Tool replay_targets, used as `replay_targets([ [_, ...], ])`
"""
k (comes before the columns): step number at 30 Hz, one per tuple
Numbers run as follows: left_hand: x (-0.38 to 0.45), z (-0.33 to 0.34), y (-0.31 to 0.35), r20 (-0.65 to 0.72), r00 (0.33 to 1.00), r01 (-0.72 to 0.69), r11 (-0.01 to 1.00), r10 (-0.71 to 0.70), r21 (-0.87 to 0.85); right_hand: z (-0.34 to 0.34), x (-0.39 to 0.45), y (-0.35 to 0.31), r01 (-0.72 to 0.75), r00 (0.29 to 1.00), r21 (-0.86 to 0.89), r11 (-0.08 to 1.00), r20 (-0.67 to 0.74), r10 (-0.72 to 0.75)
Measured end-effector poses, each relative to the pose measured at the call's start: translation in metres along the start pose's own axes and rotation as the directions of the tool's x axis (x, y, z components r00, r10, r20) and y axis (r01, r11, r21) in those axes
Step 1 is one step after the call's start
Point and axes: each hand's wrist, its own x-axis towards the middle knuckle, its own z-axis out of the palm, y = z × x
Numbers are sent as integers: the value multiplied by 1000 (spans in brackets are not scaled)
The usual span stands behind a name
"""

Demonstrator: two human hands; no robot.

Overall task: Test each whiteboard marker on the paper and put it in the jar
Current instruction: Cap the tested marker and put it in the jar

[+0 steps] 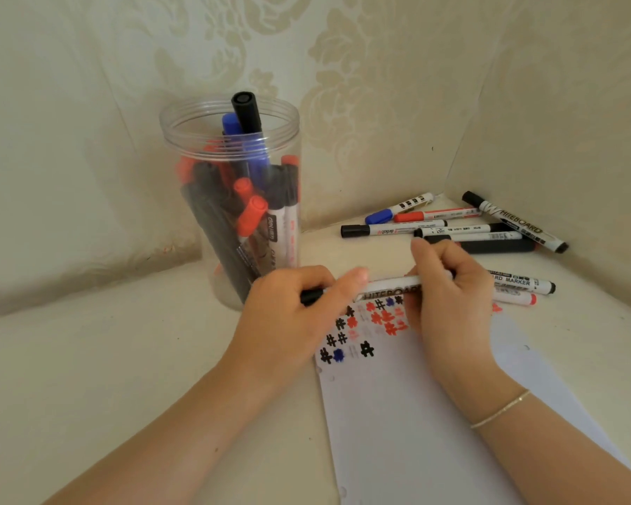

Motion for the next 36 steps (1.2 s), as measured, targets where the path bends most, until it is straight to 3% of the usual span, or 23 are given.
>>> replay_targets([
  [7, 2, 2, -12, -181, 976, 113, 991, -124, -73, 6, -5, 5, 82, 987, -65, 994, 146, -72],
  [13, 1, 3, -11, -165, 978, 107, 988, -124, -109, 5, -6, 4, 104, 981, -60, 993, 172, -92],
  [16, -1, 5, -6, -135, 990, 19, 996, -31, -89, 5, -3, 4, 75, 993, -35, 997, 98, -71],
  [19, -4, 6, -2, -122, 982, -149, 987, 142, -53, 2, 2, -3, -55, 997, 68, 996, 59, 51],
  [23, -7, 0, 19, -218, 950, -240, 969, 223, -55, -1, 7, -17, -237, 965, 275, 932, 175, 194],
  [26, 5, -17, 46, -337, 876, -353, 935, 344, 37, 7, 10, -36, -323, 904, 219, 921, 358, 232],
  [28, 19, -36, 69, -375, 793, -440, 877, 479, 190, 17, 12, -55, -276, 867, 131, 952, 461, 188],
  [33, 54, -92, 123, -542, 571, -509, 784, 617, 356, 53, 20, -109, 45, 880, -14, 999, 473, -33],
  [35, 68, -111, 137, -541, 527, -500, 754, 656, 426, 63, 33, -116, 158, 902, -124, 980, 423, -91],
  [36, 75, -118, 140, -511, 540, -467, 743, 669, 479, 64, 41, -115, 242, 905, -245, 939, 407, -127],
])
